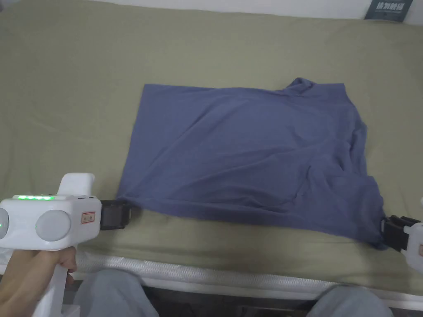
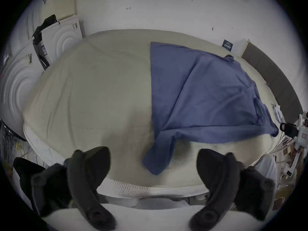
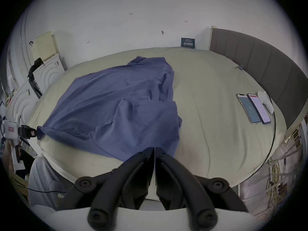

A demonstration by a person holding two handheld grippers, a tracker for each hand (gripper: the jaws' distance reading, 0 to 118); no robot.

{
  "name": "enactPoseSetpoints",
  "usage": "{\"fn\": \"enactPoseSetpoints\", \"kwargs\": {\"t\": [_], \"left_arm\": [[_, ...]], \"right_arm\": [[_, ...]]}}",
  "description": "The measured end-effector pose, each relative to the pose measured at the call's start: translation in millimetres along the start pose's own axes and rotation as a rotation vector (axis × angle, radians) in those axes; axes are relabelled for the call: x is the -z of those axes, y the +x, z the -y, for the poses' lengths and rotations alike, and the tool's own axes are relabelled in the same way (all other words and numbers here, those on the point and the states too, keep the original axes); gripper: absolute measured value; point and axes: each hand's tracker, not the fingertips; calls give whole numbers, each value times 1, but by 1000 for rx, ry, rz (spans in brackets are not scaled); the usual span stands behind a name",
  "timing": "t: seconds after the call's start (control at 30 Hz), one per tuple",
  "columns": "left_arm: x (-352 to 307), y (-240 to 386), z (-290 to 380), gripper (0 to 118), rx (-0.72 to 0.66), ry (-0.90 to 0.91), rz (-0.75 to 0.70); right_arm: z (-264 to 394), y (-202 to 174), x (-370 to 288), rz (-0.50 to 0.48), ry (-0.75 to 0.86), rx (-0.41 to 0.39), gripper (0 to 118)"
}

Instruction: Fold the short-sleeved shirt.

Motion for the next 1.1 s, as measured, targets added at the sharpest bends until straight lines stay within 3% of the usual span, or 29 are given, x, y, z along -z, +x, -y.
{"fn": "enactPoseSetpoints", "kwargs": {"t": [0.03,0.1,0.13,0.17,0.2,0.23,0.3,0.33,0.37,0.43,0.47,0.5,0.53,0.57,0.63,0.9,1.1], "left_arm": [[5,1,-2,96,-1,-3,-5],[10,2,-4,52,3,-6,-17],[8,3,-6,23,4,1,-18],[7,4,-8,4,5,3,0],[5,5,-9,4,-5,0,13],[2,6,-4,4,-6,-10,8],[-1,8,-3,4,9,-8,17],[-2,9,-3,4,12,-8,9],[-2,6,-2,4,12,-6,9],[-3,5,-2,4,-1,-2,12],[-4,5,-2,4,-4,-3,15],[-1,4,-2,4,-5,-2,14],[-2,4,-2,4,-2,-2,11],[-3,4,-3,4,1,-1,9],[-4,3,-5,4,2,7,12],[-21,4,-49,4,13,90,23],[1,5,-119,4,23,129,15]], "right_arm": [[1,2,2,9,-5,-2,8],[3,6,5,20,-12,1,8],[3,9,6,24,-19,0,8],[4,12,6,27,-20,1,8],[7,16,10,27,-21,3,9],[8,19,10,29,-21,0,19],[9,25,17,22,-44,-9,102],[12,24,22,20,-86,-13,118],[16,25,24,35,2,-15,109],[26,24,37,30,-102,-28,104],[21,17,39,29,-102,-29,94],[23,16,42,23,-104,-31,69],[24,16,45,23,-106,-34,32],[23,17,47,26,-107,-35,18],[15,20,43,-2,-103,-18,17],[-45,19,13,-20,23,-74,14],[-127,8,49,-8,57,-130,14]]}}
